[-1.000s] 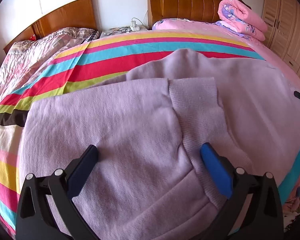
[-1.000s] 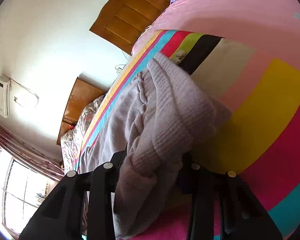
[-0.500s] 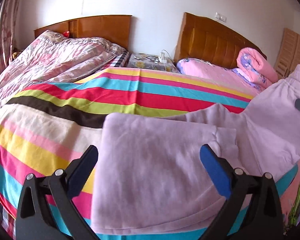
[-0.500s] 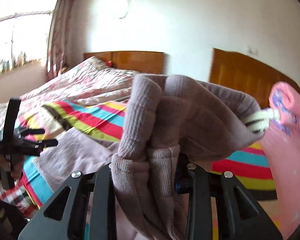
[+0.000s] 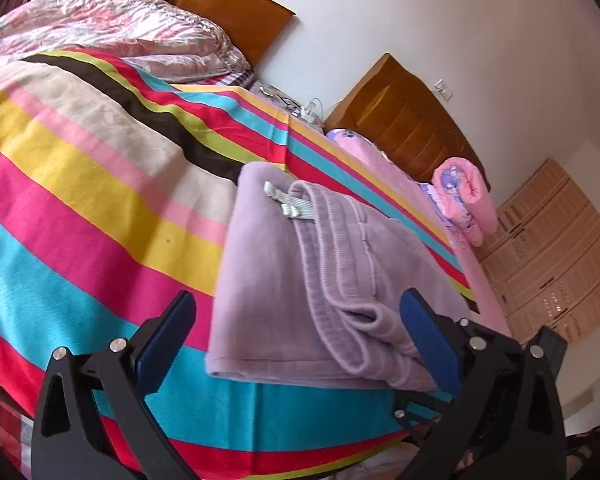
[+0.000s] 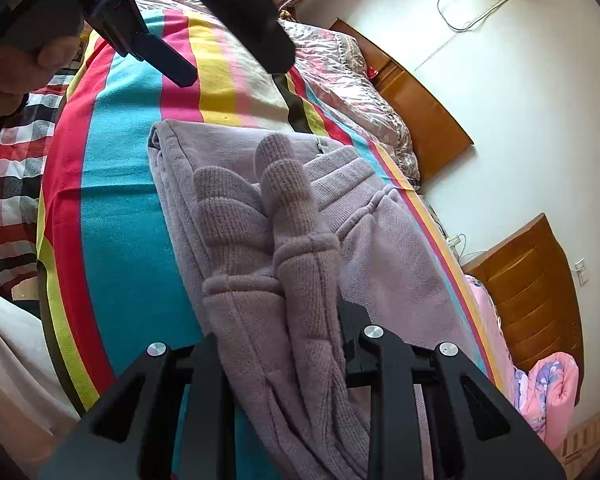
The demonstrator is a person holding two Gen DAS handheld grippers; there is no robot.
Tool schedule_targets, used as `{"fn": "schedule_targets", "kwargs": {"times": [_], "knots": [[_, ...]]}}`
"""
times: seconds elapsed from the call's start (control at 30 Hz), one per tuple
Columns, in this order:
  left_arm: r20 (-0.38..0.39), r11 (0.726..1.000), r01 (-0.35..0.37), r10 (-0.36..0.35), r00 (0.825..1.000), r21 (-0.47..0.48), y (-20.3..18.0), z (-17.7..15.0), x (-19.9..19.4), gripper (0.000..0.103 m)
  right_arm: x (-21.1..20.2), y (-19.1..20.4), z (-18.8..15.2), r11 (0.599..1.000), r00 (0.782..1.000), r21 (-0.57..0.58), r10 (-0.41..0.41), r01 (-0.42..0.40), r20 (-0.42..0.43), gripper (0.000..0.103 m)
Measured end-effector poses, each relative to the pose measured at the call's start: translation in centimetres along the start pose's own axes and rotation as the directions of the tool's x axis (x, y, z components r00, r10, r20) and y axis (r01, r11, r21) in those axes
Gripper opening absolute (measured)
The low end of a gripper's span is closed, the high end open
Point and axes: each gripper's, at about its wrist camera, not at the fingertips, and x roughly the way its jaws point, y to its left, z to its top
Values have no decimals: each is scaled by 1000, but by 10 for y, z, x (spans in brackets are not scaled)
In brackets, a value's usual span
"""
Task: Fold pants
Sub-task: 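Grasp the sweatpants cuffs with the right tool and lift them, then carry the held cuffs over the folded pants toward the waistband with the right tool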
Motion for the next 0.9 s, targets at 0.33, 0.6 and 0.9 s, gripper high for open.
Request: {"fn": "schedule_targets", "kwargs": {"times": [0.33, 0.6, 0.9], "knots": [[-22, 1000, 24, -23, 999, 19, -16, -17, 0, 101, -42, -21, -16, 948, 962, 170, 254, -267, 99, 72], [-20, 998, 9, -8, 1000, 66, -26, -21, -2, 101, -46, -59, -13, 868, 928, 327, 342, -373, 151, 38], [-32, 999, -14, 15, 999, 42, -16, -23, 5, 101, -22, -50, -23, 848, 902, 306, 411, -432, 134, 14]]}}
